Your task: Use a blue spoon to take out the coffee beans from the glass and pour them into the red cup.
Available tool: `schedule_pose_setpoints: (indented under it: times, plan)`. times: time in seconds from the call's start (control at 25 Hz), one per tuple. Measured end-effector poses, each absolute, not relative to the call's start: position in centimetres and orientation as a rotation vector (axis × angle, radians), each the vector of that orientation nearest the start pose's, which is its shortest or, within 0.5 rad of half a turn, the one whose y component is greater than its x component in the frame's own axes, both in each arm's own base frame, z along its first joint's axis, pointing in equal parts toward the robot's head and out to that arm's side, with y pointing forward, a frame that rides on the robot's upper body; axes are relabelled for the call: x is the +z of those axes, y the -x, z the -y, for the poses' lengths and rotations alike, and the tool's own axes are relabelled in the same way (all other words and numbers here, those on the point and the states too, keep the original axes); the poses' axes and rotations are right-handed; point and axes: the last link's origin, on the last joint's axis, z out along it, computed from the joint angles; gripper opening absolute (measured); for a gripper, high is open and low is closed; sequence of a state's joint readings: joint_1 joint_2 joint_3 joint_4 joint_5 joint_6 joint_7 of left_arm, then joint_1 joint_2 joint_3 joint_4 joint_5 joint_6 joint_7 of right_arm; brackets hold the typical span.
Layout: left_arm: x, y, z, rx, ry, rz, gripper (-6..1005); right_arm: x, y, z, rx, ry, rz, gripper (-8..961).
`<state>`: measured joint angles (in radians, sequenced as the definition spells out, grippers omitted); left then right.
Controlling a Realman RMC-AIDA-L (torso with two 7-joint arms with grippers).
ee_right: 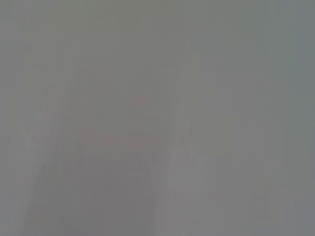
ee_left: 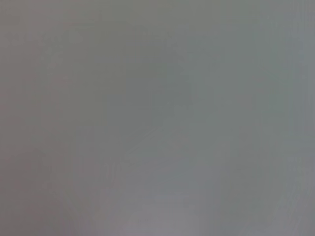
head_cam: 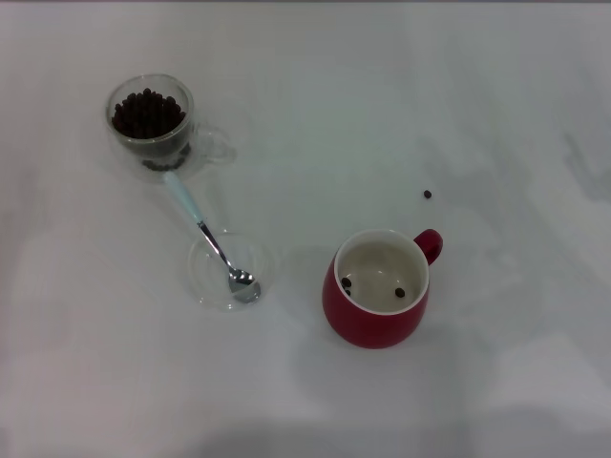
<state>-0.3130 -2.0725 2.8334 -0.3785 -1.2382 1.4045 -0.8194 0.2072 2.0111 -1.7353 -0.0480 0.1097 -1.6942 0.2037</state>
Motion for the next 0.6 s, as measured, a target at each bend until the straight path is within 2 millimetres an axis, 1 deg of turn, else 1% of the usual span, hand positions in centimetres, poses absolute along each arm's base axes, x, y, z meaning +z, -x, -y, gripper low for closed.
schedule_pose_setpoints:
  times: [0.04,0.2,0.44,0.6]
  plan:
    - [7.7,41.1,-25.4,-0.747,1.536,0.746,456,4.4,-35.5,-23.0,0.812,1.59,-0.207,678]
    - [6.4,41.3,-26.1,-0.708,1.477,0.734,456,4.6,-35.4,-23.5,0.798,1.58,-0.187,678]
    - [6.4,41.0,-26.4,-0.714,1.446,0.718,457,5.1,-35.6,-24.0,0.784,1.536,-0.198,678]
    - [6.6,41.0,-26.6,-0.718,1.428,0.71,457,5.0,-35.9,-24.5,0.761,1.536,-0.218,678]
